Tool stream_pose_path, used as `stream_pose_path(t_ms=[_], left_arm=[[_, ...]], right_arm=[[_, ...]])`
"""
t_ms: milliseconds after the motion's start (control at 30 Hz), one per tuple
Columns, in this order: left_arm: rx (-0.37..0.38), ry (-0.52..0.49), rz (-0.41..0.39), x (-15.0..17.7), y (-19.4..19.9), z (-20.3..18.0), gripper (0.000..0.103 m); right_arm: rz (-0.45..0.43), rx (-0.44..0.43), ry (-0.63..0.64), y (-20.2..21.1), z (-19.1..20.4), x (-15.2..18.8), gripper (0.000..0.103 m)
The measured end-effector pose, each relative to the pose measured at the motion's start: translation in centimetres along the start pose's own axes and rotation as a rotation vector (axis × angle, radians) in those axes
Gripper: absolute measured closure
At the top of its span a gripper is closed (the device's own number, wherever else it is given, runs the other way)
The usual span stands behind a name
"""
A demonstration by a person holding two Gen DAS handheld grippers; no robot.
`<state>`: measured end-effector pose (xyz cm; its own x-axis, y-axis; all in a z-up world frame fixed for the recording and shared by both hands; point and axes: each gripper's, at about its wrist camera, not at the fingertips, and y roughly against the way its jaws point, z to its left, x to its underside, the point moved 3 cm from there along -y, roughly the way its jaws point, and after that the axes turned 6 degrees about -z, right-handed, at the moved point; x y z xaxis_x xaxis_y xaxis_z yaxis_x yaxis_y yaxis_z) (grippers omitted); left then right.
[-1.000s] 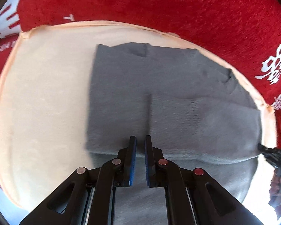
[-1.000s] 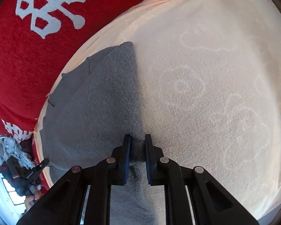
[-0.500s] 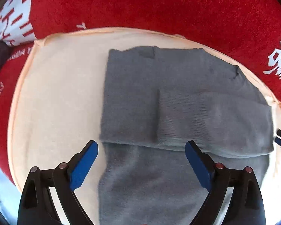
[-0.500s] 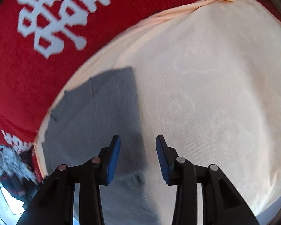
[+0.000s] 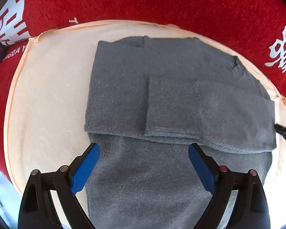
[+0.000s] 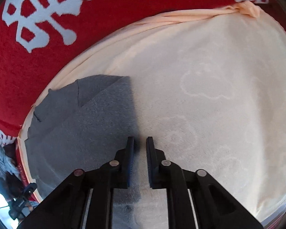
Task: Fold small clothes
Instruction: 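Pinch the sweater side edge with the right tool and fold it inward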
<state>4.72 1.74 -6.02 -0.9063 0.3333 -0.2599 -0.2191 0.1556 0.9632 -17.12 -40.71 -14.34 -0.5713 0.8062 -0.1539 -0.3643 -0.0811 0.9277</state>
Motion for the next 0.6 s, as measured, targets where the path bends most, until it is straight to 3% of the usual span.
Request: stream_pose_path(t_ms=[233,400,467,600], left_arm=[[-0.025,0.021,-0.021,-1.7,-0.4,-0.9,0.009],[-0.085,0.046,0.045,-1.3,-3.4,0.2,0.009],[-0.072,0.062,0.039,-1.0,-3.3,0.4,0.009],[-0.102,0.023,0.070,0.0,-2.8,0.5,0.009]], right_arm=[[-0.005,-0.019,0.049,3.1,-0.4,3.2,0.085],[-0.010,-0.073,0.125,3.3,2.1,4.3,0.083],[0.021,-0.041,0.180,1.9,4.1,5.4,0.084],[0.026,0.026,0.254,1.7,4.1,6.3,0.084]])
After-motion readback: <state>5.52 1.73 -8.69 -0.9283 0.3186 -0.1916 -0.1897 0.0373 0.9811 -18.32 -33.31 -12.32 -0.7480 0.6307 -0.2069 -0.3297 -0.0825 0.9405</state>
